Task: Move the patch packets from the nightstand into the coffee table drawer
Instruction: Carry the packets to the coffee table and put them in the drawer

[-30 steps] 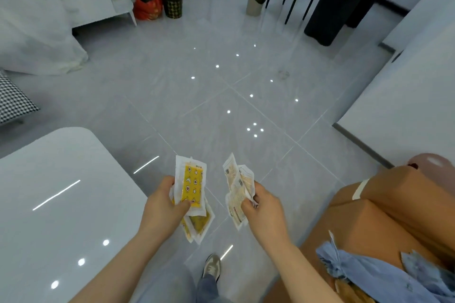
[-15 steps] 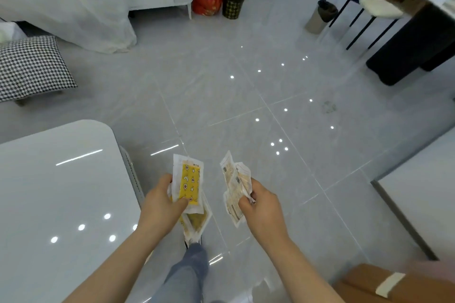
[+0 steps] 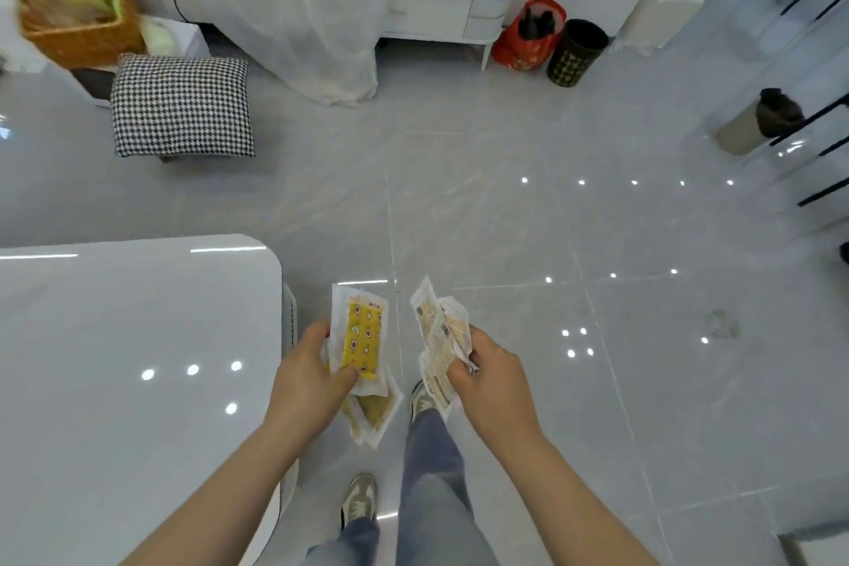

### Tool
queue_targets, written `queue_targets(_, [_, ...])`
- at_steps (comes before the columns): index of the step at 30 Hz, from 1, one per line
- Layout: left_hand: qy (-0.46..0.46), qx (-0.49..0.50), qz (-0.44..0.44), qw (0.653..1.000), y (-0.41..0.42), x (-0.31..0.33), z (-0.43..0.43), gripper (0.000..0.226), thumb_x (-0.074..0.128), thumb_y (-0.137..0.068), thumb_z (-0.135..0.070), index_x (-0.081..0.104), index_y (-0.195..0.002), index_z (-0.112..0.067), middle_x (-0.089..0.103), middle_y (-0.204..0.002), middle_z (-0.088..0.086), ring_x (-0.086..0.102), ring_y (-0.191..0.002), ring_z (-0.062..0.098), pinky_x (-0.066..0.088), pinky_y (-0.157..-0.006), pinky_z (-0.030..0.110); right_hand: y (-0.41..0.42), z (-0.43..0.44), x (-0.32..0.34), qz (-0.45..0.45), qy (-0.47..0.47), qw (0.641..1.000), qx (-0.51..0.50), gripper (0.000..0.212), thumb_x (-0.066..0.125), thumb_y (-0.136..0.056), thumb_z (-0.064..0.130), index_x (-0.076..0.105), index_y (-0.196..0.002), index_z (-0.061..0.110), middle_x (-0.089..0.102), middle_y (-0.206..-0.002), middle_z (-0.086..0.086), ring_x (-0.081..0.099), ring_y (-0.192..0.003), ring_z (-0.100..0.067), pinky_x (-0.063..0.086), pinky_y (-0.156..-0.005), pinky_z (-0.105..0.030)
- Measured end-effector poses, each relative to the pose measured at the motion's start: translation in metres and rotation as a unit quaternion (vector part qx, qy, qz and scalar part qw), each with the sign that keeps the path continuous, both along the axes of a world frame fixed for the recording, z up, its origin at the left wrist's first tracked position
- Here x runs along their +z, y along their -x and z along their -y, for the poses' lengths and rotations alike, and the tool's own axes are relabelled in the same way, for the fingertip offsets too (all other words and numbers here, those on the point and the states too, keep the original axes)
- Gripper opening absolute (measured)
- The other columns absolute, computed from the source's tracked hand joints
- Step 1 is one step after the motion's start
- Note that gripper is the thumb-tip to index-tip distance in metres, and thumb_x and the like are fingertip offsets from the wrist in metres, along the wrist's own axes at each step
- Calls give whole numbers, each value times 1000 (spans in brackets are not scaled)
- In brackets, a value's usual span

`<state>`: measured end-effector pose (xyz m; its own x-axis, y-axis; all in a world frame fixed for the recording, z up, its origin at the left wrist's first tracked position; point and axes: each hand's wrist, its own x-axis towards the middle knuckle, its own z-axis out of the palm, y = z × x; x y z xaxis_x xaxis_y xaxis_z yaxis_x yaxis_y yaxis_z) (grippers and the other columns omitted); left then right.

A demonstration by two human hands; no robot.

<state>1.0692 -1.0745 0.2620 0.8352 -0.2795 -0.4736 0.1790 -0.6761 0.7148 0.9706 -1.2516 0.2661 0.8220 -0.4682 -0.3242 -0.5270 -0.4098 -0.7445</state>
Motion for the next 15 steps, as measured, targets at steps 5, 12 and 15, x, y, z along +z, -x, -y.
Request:
queue_targets(5, [-16,80,5,997,-57,-6,29,42,70,-81,-13,50,-118,-17,58,-100,-2,57,-86,19,50,-79,33,-83,45,-7,-10,0,997,76,27,51,-90,17,62,-112,27,67,-84,11,63,-75,-6,50,-64,-22])
queue_targets(12, [-19,201,-5,979,-123,-16,59,35,69,-80,-12,48,-104,-24,60,-92,-5,58,-80,18,45,-65,25,-203,93,-9,-25,11,978,209,31,50,-89,17,61,-116,27,67,-84,12,62,-74,-4,49,-61,-18])
queue_targets(15, [-26,223,-6,975,-139,-18,61,32,68,-79,-13,49,-103,-21,60,-89,-4,57,-76,15,42,-59,20,-232,98,-7,-28,18,972,233,31,50,-89,15,61,-117,24,62,-76,14,57,-65,0,39,-55,-9])
